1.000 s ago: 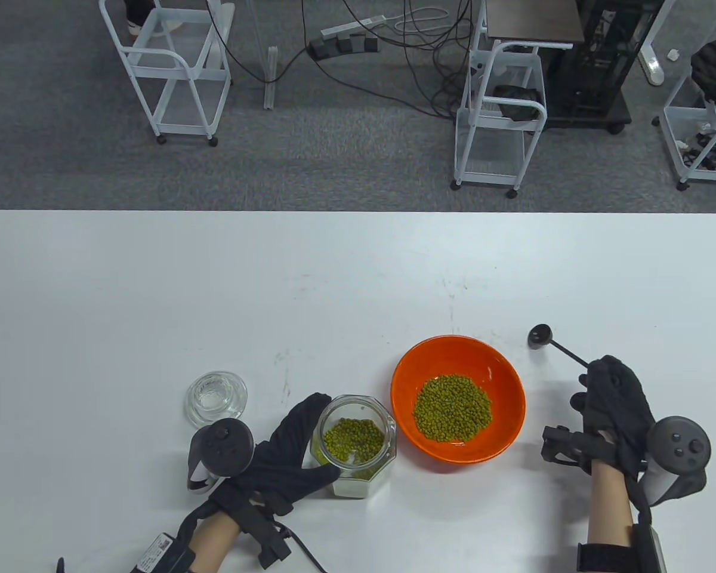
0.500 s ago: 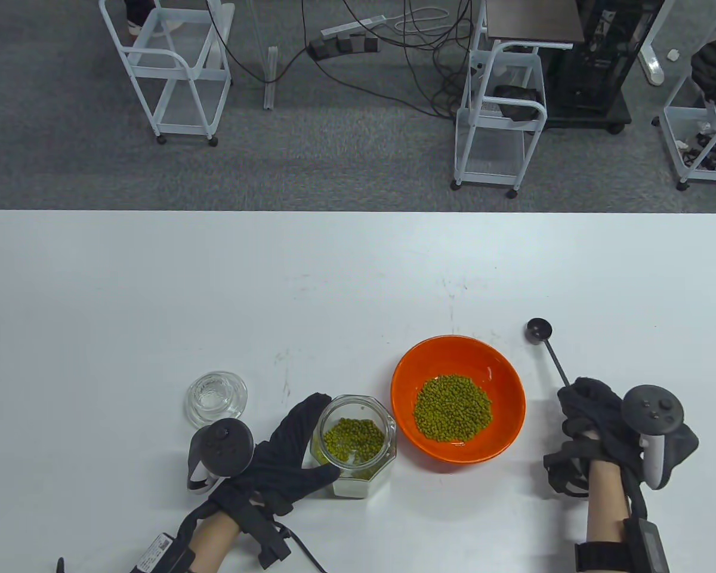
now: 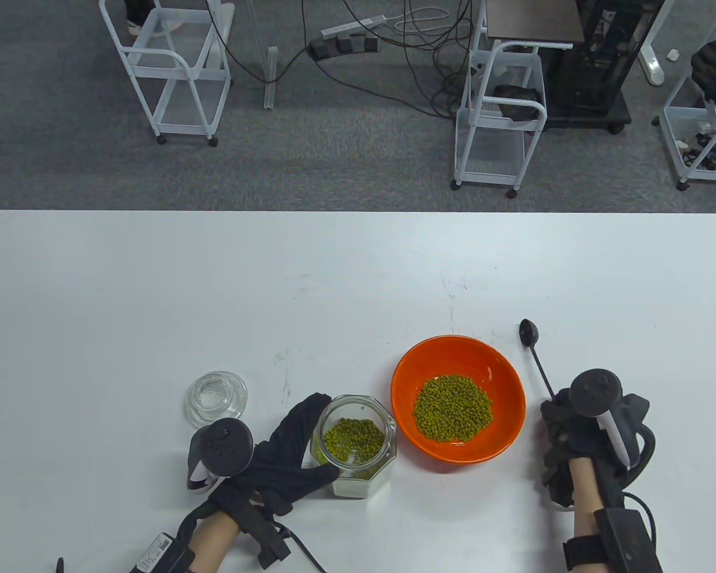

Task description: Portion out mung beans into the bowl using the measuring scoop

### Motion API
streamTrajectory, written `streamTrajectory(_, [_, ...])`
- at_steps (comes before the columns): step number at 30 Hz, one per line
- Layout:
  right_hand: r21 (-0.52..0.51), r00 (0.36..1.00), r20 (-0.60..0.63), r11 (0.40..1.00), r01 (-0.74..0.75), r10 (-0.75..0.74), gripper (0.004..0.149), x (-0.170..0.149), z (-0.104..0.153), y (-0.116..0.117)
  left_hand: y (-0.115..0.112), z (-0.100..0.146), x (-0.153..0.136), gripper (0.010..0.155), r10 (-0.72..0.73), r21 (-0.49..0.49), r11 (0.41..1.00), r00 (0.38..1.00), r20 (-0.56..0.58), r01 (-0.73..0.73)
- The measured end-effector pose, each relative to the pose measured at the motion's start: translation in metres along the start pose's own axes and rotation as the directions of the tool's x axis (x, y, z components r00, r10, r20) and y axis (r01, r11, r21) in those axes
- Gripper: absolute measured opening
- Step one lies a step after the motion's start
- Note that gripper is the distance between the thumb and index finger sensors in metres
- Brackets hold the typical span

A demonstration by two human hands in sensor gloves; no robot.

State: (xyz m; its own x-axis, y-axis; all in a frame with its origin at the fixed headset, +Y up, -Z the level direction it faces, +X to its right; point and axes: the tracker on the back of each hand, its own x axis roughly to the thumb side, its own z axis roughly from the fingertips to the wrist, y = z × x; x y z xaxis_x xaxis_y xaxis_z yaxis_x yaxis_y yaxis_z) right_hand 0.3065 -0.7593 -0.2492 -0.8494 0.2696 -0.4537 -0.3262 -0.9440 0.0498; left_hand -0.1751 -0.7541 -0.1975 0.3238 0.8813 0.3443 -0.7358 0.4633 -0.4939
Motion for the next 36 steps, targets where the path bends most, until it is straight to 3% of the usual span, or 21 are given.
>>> streamTrajectory(16, [-0.068,0.979,-0.025,0.976,-0.204,0.203,0.048,0.011,-0.001,0.008,0.0,0.0,0.0,0.103,0.0,0.0,1.0,1.0,0.0,0.0])
streamTrajectory(36, [-0.045,0.961,0.001,0.96,-0.276,0.276,0.048,0.018,0.001,0.009,0.001,0.001,0.0,0.102,0.005,0.004,1.0,1.0,-0.007,-0.005])
